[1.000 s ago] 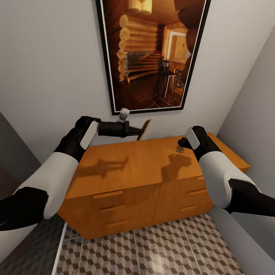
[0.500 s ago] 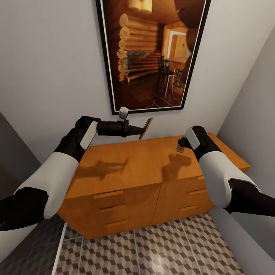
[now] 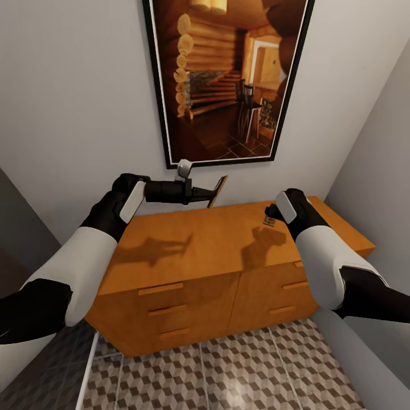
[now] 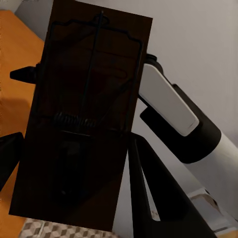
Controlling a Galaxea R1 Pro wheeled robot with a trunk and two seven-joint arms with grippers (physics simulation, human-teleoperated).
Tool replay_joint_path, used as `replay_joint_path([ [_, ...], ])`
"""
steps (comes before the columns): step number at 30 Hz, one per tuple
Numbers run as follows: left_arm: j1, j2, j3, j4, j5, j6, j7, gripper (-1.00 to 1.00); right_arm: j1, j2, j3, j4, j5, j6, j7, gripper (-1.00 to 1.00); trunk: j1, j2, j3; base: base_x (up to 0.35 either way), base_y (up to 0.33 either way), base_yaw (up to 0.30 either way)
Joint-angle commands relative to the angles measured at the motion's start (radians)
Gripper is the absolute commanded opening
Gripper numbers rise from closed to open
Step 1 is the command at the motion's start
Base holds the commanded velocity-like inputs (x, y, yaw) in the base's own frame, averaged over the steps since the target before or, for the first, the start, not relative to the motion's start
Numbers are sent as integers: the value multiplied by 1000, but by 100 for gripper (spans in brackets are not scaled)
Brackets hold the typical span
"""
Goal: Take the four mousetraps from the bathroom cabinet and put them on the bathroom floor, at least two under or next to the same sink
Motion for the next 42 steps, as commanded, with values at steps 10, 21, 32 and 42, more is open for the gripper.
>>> replay_joint_path([
  [10,-1,-1,-1,1,-2,-22,-4,-100,-1,3,0,0,-10,0,-9,100,0,-1,-1,0,0,0],
  [21,0,-7,-1,-10,-2,-60,-4,-100,-1,21,4,3,-6,0,-11,100,0,-1,-1,0,0,0],
  [32,3,-38,-2,-9,-5,-106,-2,-100,-1,39,82,7,-2,0,-15,100,0,-1,-1,0,0,0],
  [42,4,-47,-2,-9,-5,-140,-4,-100,-1,38,103,9,-3,0,-17,100,0,-1,-1,0,0,0],
])
